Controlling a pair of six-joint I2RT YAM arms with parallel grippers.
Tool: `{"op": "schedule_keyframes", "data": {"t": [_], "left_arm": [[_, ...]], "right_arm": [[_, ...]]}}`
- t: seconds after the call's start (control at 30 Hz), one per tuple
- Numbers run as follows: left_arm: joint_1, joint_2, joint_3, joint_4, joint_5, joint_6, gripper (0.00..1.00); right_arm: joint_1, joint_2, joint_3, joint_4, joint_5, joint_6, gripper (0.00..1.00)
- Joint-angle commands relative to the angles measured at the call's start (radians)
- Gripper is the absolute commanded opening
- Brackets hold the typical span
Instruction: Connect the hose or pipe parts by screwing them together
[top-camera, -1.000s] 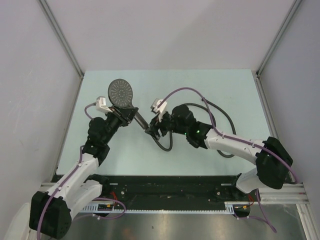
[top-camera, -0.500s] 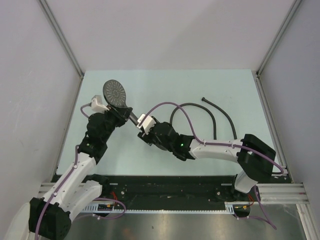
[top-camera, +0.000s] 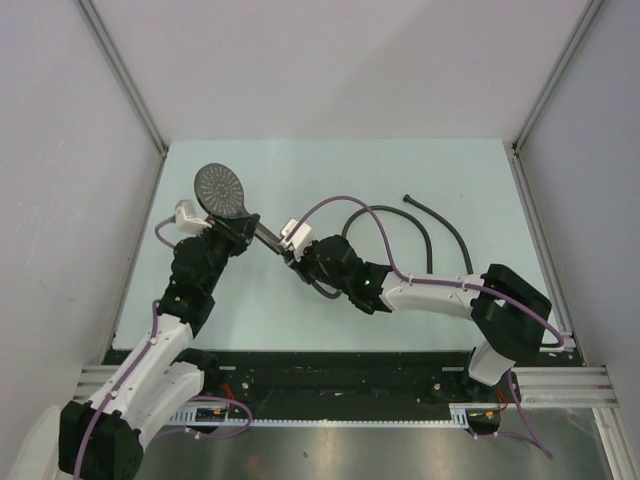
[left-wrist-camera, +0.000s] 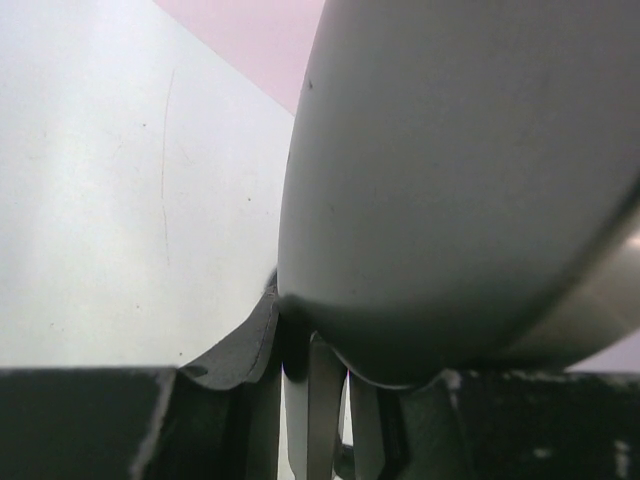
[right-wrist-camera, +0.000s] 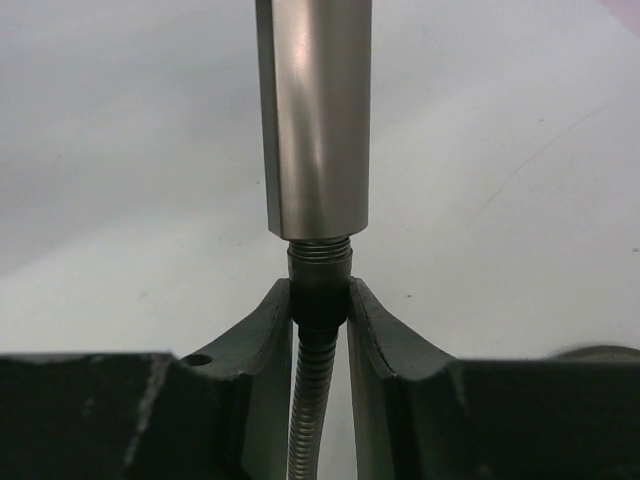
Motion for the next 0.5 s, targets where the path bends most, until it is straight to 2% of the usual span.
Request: {"op": "schedule_keyframes", "data": {"t": [0.0, 0.07, 0.1, 0.27, 0.3, 0.4, 0.47], "left_arm": [[-0.016, -0.052, -0.104, 0.212, 0.149, -0.024, 0.00], [-0.016, -0.059, -0.129, 0.279, 0.161, 0.029, 0.00], [-0.014, -0.059, -0.133, 0.295, 0.183, 0.049, 0.00], [-0.014, -0.046, -0.201, 0.534, 0.295, 0.083, 0.00], [-0.014, -0.030, -0.228, 0.638, 0.327, 0.074, 0.00], [-0.014, 0.022, -0.248, 0.801, 0.381, 0.031, 0.00], [-0.014, 0.052, -0.244, 0.885, 0.422, 0.003, 0.01]], "right_arm": [[-0.106, -0.040, 0.001, 0.135, -0.366, 0.105, 0.00], [-0.189, -0.051, -0.018, 0.172, -0.552, 0.174, 0.00], [-0.210, -0.054, -0.028, 0.204, -0.710, 0.197, 0.00], [-0.347, -0.030, -0.031, 0.270, -1.016, 0.344, 0.00], [-0.364, -0.020, -0.031, 0.332, -1.102, 0.422, 0.00], [-0.392, 0.010, -0.035, 0.441, -1.182, 0.534, 0.00], [-0.395, 0.013, -0.037, 0.450, -1.188, 0.541, 0.00]]}}
